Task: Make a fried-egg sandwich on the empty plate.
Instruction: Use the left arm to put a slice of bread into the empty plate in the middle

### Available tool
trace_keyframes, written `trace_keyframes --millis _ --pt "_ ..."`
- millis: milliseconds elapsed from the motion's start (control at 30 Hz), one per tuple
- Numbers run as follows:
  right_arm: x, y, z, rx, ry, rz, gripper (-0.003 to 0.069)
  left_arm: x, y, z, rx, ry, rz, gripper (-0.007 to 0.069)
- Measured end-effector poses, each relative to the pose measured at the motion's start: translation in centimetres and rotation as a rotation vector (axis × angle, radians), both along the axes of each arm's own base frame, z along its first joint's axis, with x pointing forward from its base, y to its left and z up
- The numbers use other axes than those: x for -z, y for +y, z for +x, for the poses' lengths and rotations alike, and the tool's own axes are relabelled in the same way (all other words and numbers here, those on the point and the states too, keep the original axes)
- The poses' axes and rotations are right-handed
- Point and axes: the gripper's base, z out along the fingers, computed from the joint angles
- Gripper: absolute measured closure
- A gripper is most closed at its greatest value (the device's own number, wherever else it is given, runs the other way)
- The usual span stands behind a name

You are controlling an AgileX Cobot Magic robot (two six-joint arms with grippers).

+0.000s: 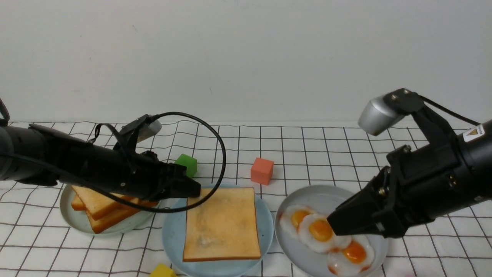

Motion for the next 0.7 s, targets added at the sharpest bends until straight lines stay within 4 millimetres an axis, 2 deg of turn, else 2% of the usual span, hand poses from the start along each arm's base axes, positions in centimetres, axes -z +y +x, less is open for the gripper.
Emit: trace_keyframes --millis 267,400,567,600,633,700 --pt "-0.02 0.02 0.0 -0.001 0.0 0.002 0.0418 0.27 0.23 0.31 -0.026 -0.017 0.025 0.0589" --pt "-0.02 0.02 0.01 0.0 -0.001 0.002 0.0418 0.37 0.29 0.23 -0.018 -0.011 0.038 0.0551" --pt "-0.02 0.01 0.03 0.002 -0.003 0.003 0.0418 0.44 0.4 0.29 -0.03 -0.01 0.05 0.0429" --pt "-0.03 0.03 0.0 0.0 0.0 0.005 0.0418 0.45 0.42 0.31 -0.034 -0.009 0.051 0.0365" --pt "-0.03 0.03 0.01 0.001 -0.001 0.005 0.0418 0.45 0.42 0.31 -0.034 -0.009 0.051 0.0357" --pt "-0.06 0.1 -0.16 -0.01 0.016 0.014 0.0418 0.14 0.48 0.27 -0.043 -0.011 0.054 0.0261"
